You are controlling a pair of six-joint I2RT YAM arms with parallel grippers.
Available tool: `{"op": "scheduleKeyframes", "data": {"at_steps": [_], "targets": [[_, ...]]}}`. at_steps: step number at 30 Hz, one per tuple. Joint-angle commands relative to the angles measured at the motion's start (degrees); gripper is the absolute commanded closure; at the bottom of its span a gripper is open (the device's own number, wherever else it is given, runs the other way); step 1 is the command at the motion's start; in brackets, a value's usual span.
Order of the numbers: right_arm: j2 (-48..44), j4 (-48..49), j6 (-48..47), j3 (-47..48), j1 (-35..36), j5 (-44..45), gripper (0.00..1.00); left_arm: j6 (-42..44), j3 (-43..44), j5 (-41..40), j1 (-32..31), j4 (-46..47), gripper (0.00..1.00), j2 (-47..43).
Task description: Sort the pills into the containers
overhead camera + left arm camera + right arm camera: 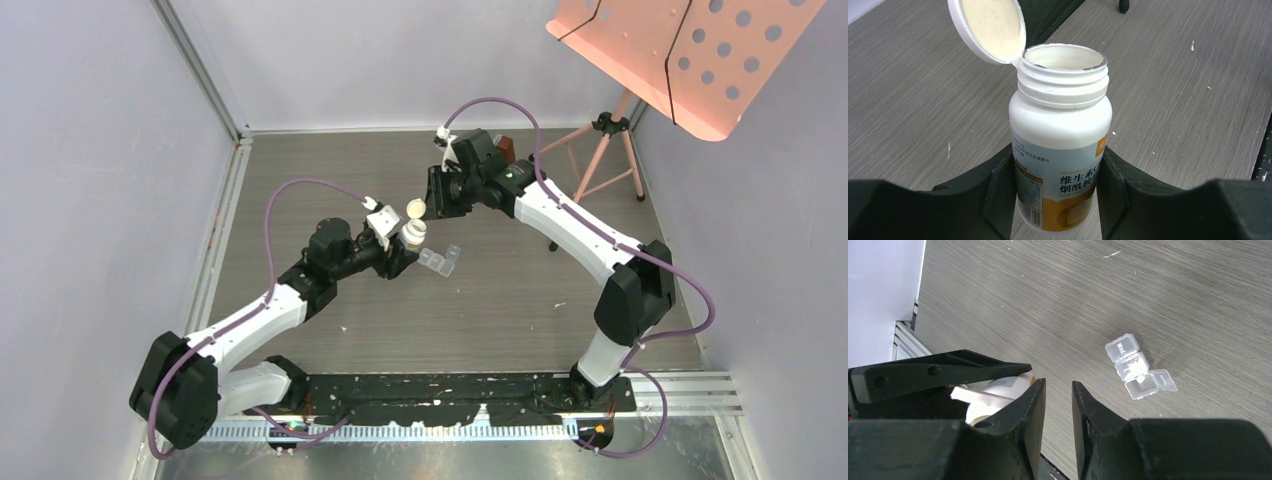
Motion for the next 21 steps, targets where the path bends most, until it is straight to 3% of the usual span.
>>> {"op": "scheduleKeyframes", "data": {"at_steps": [1,10,21], "targets": [[-2.9,1.9,0.5,-3.7,-2.7,1.0,0.67,1.5,1.4,-1.2,-0.7,-0.3,1.00,1.3],[-6.0,1.8,1.0,-14.5,-9.3,6.6,0.63,1.5,2.7,-8.2,-4.3,-4.6,1.00,7.2],[3.0,6.4,-1.3,-18.8,-9.6,11.6,0.63,1.5,3.8,-20.6,-8.7,-4.2,1.00,14.0]]}}
